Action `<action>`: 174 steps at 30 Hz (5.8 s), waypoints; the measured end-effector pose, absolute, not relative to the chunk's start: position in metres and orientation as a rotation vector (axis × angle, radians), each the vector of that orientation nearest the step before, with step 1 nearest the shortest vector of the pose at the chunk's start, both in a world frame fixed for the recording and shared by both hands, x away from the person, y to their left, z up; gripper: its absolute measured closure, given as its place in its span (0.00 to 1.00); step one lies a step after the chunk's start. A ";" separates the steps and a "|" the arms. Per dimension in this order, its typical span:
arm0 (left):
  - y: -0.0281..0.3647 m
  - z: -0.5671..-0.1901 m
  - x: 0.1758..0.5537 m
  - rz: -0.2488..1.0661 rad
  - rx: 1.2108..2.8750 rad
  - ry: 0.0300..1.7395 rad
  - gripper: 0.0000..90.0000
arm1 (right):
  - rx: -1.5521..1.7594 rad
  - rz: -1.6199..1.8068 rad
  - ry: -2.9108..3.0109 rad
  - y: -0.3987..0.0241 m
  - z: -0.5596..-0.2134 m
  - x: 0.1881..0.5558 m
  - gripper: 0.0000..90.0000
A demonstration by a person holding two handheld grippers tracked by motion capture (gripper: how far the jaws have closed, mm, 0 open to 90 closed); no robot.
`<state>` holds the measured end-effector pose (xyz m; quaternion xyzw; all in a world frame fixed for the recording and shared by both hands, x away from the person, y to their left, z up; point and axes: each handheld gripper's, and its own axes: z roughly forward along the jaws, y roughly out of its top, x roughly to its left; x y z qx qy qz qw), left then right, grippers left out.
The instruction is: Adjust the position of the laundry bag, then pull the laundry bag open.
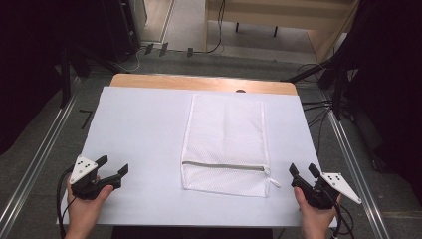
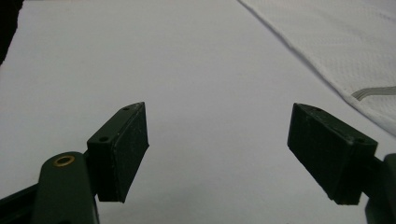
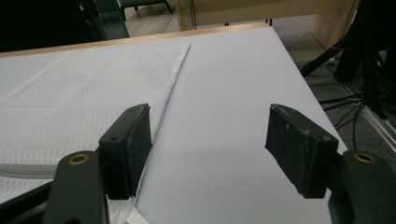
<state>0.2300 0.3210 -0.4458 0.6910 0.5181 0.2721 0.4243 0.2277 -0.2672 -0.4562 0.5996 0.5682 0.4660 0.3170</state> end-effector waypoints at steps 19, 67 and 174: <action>0.226 -0.447 0.273 0.509 1.885 1.194 0.48 | 1.524 1.188 1.599 -0.252 -0.458 0.232 0.45; 0.188 -0.456 0.314 0.340 1.997 1.208 1.00 | 1.561 1.236 1.737 -0.247 -0.465 0.240 0.52; 0.088 -0.452 0.243 0.042 2.054 0.864 0.86 | 1.116 1.124 2.167 -0.111 -0.467 0.201 0.97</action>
